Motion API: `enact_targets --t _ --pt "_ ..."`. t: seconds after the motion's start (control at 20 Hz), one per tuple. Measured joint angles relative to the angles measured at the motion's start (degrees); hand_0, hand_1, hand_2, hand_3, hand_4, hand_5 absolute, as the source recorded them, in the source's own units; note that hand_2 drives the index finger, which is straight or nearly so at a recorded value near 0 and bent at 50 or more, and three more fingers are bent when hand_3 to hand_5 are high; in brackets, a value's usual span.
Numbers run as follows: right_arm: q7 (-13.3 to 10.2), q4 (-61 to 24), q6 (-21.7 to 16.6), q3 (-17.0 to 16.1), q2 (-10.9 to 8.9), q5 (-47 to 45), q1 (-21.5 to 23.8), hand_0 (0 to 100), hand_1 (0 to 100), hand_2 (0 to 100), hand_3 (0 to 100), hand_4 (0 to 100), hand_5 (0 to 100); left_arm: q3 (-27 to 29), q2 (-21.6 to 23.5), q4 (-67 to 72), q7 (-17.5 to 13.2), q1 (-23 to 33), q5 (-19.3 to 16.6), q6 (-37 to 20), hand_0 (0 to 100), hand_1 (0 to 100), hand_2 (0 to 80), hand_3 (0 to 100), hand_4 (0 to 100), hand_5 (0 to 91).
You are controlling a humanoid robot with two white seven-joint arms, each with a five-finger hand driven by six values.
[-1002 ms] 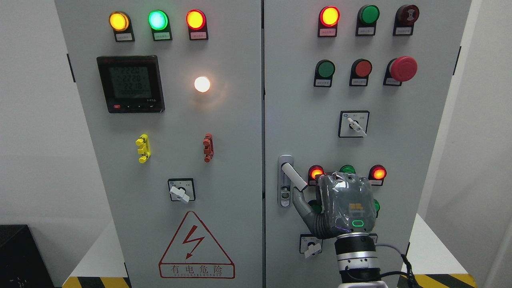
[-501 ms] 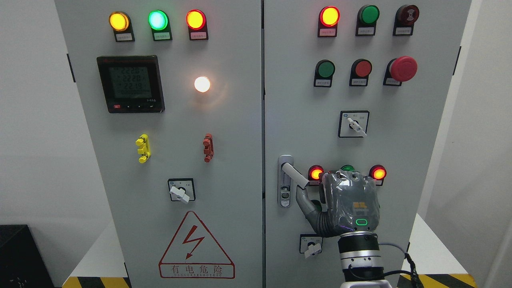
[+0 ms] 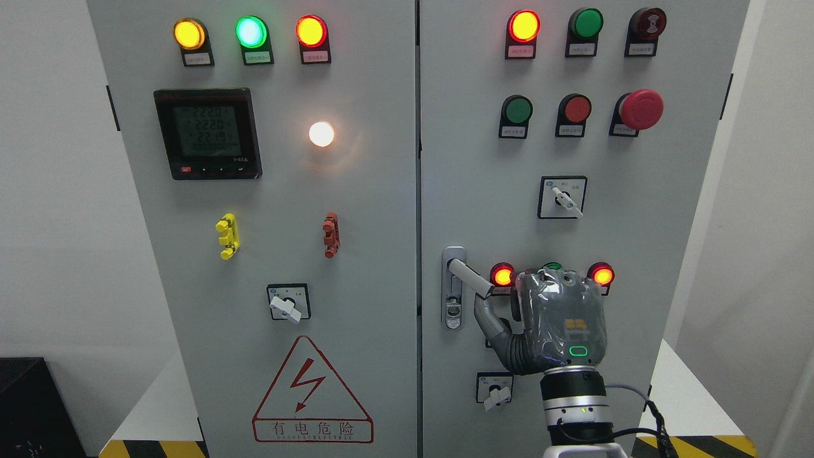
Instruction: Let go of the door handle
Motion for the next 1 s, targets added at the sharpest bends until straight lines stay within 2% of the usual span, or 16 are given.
enact_targets --t 1.0 --pt "-0.01 -0.11 0.02 -0.2 -0.06 -0.37 -0.72 51 31 94 100 97 93 0.0 0.0 0.0 0.0 0.0 0.0 0.0 0 0 2.3 10 1 0.0"
